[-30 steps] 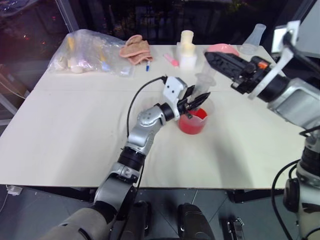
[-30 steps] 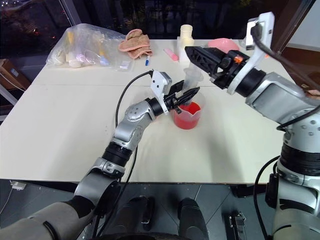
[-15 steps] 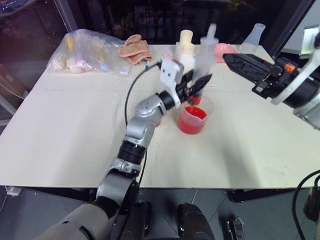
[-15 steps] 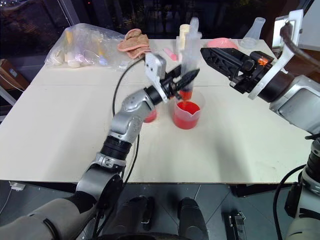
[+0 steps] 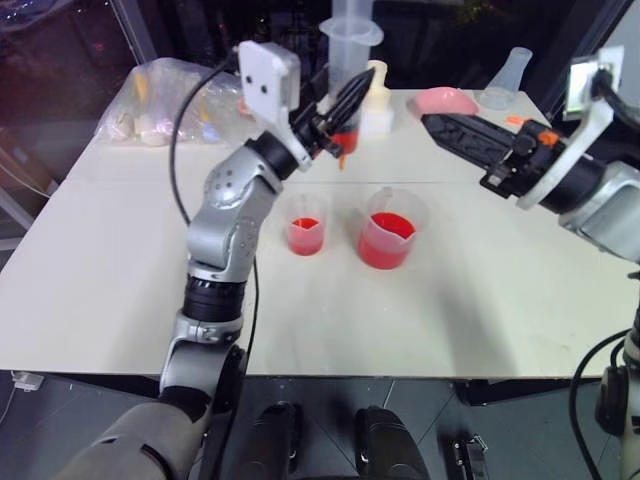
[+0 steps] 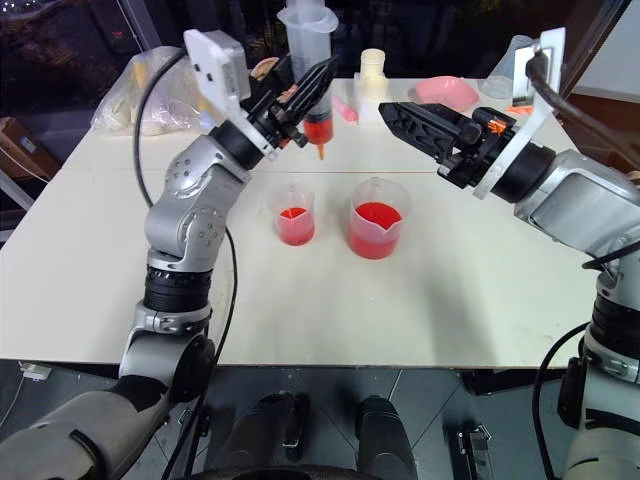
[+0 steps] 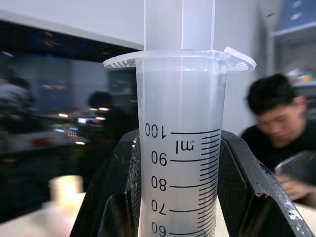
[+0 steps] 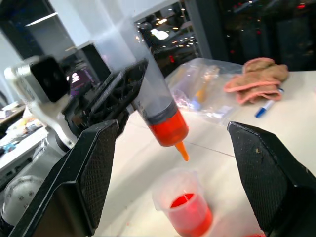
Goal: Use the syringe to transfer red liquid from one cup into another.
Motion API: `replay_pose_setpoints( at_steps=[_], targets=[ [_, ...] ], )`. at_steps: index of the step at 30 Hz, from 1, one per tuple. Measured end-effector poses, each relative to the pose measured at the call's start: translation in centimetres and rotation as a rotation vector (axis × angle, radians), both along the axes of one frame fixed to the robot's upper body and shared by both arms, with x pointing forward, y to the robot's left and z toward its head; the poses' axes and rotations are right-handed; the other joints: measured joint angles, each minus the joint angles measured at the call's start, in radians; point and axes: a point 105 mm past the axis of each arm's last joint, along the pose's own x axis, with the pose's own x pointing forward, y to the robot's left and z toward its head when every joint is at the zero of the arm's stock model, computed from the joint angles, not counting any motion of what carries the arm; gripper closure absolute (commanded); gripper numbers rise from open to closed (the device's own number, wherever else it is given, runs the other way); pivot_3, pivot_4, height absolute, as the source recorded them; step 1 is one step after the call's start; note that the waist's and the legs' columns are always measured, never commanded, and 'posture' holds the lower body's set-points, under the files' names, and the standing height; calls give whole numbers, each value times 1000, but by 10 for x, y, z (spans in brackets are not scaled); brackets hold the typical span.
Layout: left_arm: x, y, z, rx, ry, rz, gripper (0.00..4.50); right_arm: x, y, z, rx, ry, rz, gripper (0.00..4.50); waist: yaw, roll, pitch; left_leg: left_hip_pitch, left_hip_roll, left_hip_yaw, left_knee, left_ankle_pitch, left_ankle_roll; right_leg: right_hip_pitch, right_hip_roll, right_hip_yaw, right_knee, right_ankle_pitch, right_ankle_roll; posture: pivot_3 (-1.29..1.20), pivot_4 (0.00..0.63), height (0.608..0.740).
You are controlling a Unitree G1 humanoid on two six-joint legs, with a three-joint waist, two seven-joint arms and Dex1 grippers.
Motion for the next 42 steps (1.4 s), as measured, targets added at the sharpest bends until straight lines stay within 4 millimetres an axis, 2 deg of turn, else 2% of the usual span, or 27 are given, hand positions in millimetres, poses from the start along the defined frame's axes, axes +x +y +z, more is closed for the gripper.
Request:
replay_pose_setpoints(
  at_steps=[3, 6, 13, 18, 27, 42],
  targets=[
    [5, 11, -26, 22, 50, 69, 2988, 6, 8, 1, -4, 7, 39, 839, -1, 0, 0, 0, 0, 0, 0, 0, 0, 0, 0, 0, 0, 0, 0, 0, 150, 740],
    [6, 11, -50, 42, 106, 89, 2988, 8, 15, 7, -13, -4, 73, 839, 1, 0, 0, 0, 0, 0, 0, 0, 0, 0, 0, 0, -1, 0, 0, 0, 150, 740],
    [1, 8, -77, 100, 93, 118, 2988, 13, 23, 13, -37, -5, 110, 839, 0, 0, 0, 0, 0, 0, -1, 0, 0, 0, -1, 0, -2, 0, 0, 0, 150, 740],
    [-2, 6, -83, 132, 57, 141, 2988, 12, 32, 18, -37, -5, 154, 839, 0, 0, 0, 0, 0, 0, -2, 0, 0, 0, -1, 0, -2, 0, 0, 0, 150, 740],
    [2, 5, -91, 149, 56, 177, 2988, 12, 63, 5, -41, 37, 250, 839, -1, 0, 0, 0, 0, 0, -2, 0, 0, -1, -1, 0, -2, 1, 0, 0, 150, 740],
    [1, 1, -94, 161, 58, 161, 2988, 25, 85, 10, -31, 14, 273, 839, -2, 0, 0, 0, 0, 0, -2, 0, 0, -1, -1, 0, -2, 1, 0, 0, 150, 740]
  ],
)
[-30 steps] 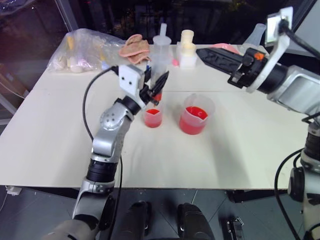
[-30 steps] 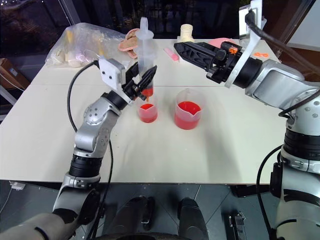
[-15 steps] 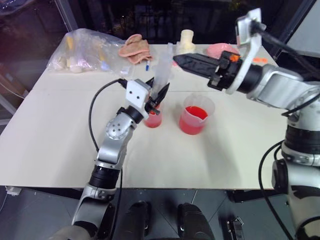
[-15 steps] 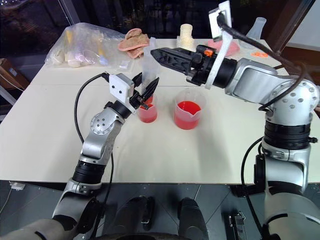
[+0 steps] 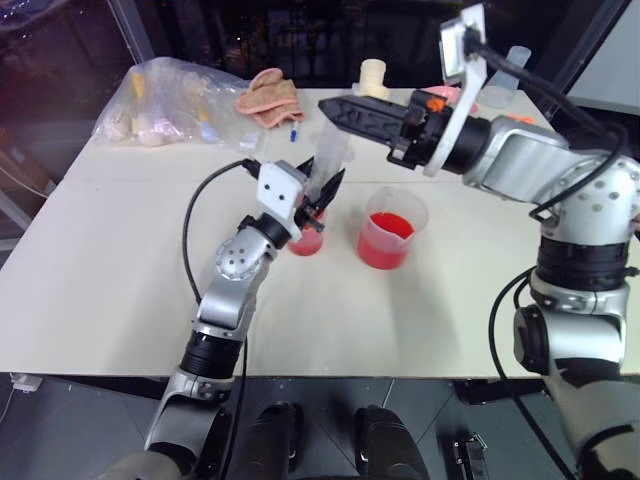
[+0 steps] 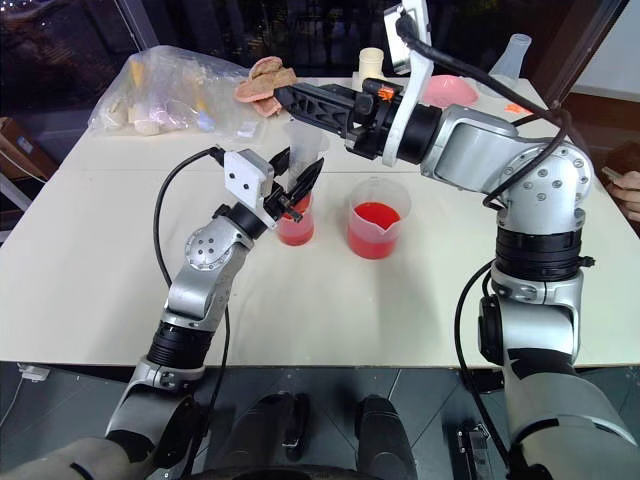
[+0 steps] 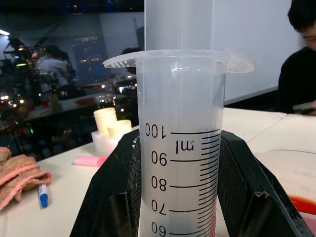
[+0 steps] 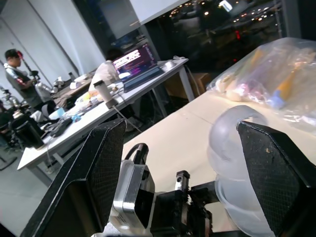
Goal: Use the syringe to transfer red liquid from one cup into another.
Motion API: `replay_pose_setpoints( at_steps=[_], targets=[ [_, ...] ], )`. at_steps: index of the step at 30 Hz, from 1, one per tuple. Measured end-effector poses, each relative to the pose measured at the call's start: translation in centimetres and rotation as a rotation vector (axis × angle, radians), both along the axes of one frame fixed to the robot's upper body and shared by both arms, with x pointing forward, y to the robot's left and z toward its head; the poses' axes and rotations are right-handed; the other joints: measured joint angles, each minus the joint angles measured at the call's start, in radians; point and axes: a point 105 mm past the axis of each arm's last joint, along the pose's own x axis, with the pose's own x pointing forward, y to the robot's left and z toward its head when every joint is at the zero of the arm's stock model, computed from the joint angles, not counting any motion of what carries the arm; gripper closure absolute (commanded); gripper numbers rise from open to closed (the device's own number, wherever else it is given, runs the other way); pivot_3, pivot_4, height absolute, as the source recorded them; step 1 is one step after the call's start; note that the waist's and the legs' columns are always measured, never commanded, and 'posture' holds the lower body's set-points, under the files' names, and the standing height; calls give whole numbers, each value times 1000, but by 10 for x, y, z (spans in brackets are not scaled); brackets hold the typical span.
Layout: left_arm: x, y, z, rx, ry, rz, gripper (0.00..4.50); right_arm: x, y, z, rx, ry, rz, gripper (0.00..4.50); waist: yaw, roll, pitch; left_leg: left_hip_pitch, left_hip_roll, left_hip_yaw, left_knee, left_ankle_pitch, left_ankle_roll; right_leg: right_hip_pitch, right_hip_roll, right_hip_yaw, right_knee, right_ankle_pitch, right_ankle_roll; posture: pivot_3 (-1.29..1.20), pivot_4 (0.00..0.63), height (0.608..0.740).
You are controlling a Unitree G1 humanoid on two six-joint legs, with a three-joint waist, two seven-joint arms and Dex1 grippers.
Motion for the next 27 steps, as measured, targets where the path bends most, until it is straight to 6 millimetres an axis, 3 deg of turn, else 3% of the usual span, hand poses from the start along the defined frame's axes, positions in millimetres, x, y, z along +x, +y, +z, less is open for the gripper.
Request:
replay_pose_setpoints(
  at_steps=[3, 6, 11, 12, 27],
  targets=[
    [0, 1, -1, 5, 4, 5, 2988, 3, 5, -1, 7, 2, 14, 839, 0, 0, 0, 0, 0, 0, 0, 0, 0, 0, 0, 0, 0, 0, 0, 0, 150, 740],
    [1, 1, -2, 5, 5, 7, 2988, 4, 8, -2, 3, -3, 13, 1631, 0, 0, 0, 0, 0, 0, 0, 0, 0, 0, 0, 0, 0, 0, 0, 0, 150, 740],
    [-2, 3, -4, 3, 9, 12, 2988, 14, 7, -10, -12, 24, -17, 4180, 0, 0, 0, 0, 0, 0, 0, 0, 0, 0, 0, 0, 0, 0, 0, 0, 150, 740],
    [-2, 3, -4, 5, 7, 11, 2988, 14, 7, -10, -13, 25, -15, 4460, 0, 0, 0, 0, 0, 0, 0, 0, 0, 0, 0, 0, 0, 0, 0, 0, 150, 740],
    [-8, 5, 1, -2, 6, 16, 2988, 9, 11, -10, -27, 3, 47, 4460, -1, 0, 0, 0, 0, 0, -1, 0, 0, 0, 0, 0, 0, 0, 0, 0, 150, 740]
  ],
)
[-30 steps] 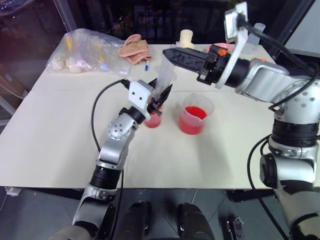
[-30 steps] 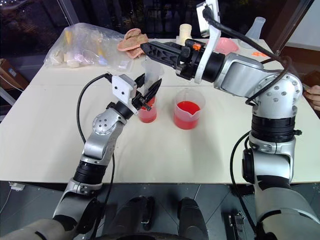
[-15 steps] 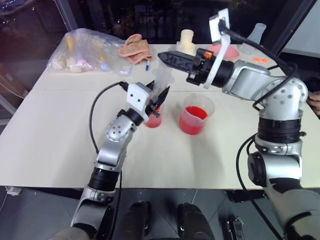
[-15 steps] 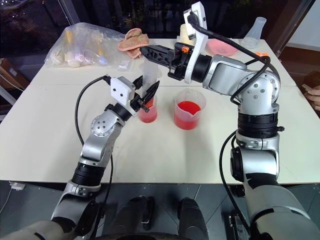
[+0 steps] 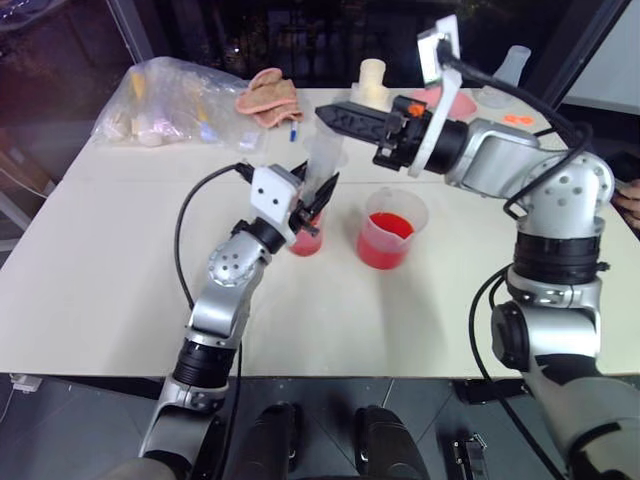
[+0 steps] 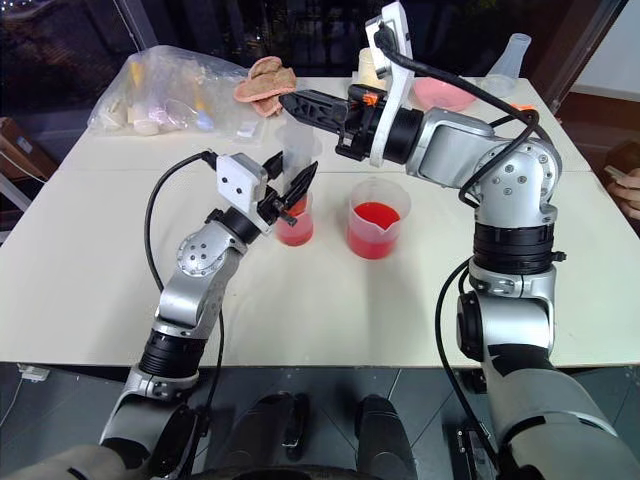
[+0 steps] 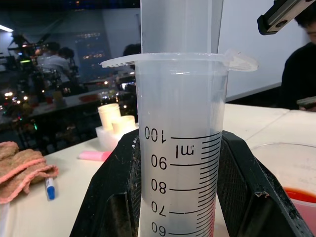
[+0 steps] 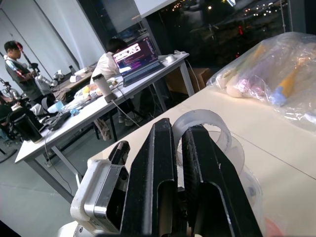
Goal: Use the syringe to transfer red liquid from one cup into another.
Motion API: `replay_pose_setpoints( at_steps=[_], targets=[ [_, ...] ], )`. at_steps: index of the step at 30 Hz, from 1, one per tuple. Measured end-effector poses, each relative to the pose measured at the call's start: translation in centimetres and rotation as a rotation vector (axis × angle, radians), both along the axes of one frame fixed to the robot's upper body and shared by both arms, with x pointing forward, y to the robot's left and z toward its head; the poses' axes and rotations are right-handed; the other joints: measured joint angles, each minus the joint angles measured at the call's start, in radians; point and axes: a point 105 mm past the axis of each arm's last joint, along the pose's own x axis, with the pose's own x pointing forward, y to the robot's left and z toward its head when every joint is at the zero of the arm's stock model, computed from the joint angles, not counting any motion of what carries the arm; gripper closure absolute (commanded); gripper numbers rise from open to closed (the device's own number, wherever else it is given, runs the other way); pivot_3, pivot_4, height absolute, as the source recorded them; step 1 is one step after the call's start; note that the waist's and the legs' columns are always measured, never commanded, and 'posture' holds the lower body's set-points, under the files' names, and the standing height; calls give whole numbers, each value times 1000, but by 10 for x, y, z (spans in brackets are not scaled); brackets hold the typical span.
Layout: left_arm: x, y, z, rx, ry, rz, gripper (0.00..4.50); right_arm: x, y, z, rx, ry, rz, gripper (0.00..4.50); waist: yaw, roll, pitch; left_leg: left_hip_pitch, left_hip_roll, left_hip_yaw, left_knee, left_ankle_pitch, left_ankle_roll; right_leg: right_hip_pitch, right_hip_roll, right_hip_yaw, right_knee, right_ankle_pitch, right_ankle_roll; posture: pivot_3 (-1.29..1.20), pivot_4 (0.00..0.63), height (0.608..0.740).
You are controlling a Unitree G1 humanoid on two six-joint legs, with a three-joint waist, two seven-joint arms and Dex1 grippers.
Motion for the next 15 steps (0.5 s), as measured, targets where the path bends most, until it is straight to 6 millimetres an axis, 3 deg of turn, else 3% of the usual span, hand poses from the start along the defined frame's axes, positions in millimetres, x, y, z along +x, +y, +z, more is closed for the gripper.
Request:
replay_pose_setpoints(
  at_steps=[15],
  targets=[
    [2, -1, -1, -13, 19, 22, 2988, 4, 3, -7, -8, 13, 17, 4460, 0, 0, 0, 0, 0, 0, 0, 0, 0, 0, 0, 0, 0, 0, 0, 0, 150, 740]
  ],
)
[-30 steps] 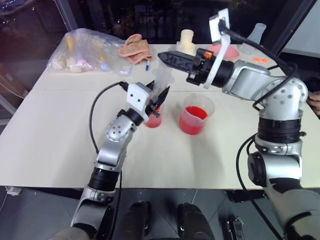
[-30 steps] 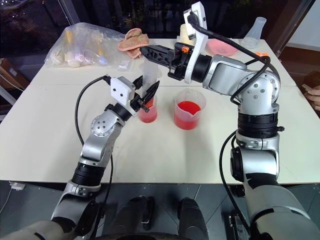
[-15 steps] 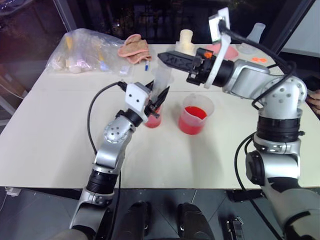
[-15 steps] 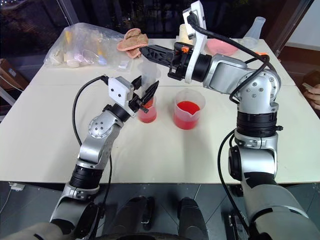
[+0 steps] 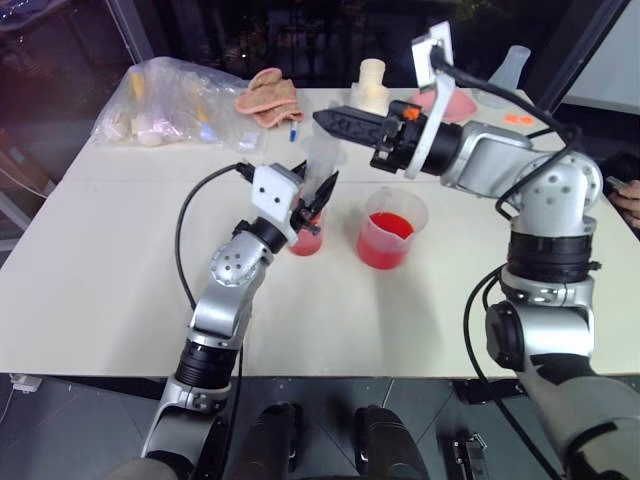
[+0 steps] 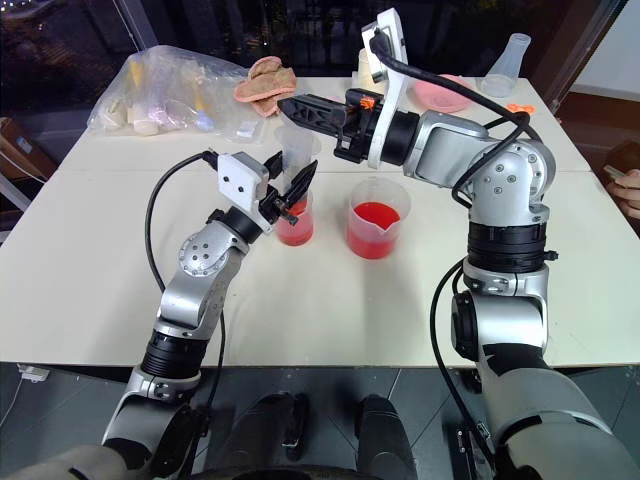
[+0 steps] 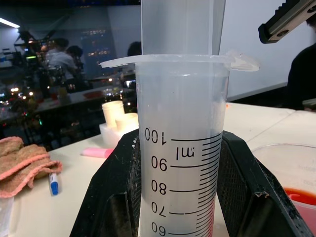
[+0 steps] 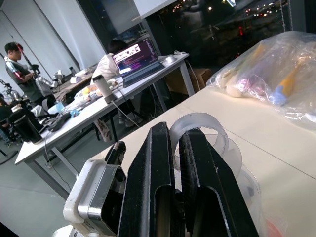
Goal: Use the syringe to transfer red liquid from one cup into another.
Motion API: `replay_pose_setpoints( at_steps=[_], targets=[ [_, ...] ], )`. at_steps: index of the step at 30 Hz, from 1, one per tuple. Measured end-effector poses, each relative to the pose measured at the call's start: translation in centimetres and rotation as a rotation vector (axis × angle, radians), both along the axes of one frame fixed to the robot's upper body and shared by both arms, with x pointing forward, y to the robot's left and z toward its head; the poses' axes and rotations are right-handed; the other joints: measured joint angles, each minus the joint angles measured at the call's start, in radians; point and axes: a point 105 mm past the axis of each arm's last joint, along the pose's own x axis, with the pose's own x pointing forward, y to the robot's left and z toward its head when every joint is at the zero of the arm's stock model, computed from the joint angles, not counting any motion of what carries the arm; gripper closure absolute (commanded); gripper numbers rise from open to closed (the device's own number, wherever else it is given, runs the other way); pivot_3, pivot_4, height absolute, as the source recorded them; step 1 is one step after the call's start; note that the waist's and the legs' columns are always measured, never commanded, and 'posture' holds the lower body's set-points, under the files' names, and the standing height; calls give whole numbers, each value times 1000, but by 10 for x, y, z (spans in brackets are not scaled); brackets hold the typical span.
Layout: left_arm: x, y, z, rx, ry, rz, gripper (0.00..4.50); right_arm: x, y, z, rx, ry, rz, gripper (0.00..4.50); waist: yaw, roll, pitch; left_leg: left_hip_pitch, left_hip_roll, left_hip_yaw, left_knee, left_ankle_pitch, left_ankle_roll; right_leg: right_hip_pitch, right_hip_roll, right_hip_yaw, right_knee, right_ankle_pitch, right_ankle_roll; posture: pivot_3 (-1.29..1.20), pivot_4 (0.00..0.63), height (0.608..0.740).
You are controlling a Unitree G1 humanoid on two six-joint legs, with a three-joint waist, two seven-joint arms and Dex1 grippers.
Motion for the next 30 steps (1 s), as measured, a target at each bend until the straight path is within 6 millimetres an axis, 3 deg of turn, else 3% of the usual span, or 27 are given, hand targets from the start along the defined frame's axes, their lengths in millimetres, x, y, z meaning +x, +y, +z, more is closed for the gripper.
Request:
replay_pose_setpoints(
  at_steps=[16, 30],
  targets=[
    [0, 0, -8, 7, 29, 7, 2988, 4, 4, -21, -3, 52, -8, 4460, 0, 0, 0, 0, 0, 0, 0, 0, 0, 0, 0, 0, 0, 0, 0, 0, 150, 740],
    [0, 0, -5, 4, 32, 13, 2988, 5, 6, -25, -9, 53, -17, 4460, 0, 0, 0, 0, 0, 0, 0, 0, 0, 0, 0, 0, 0, 0, 0, 0, 150, 740]
  ],
)
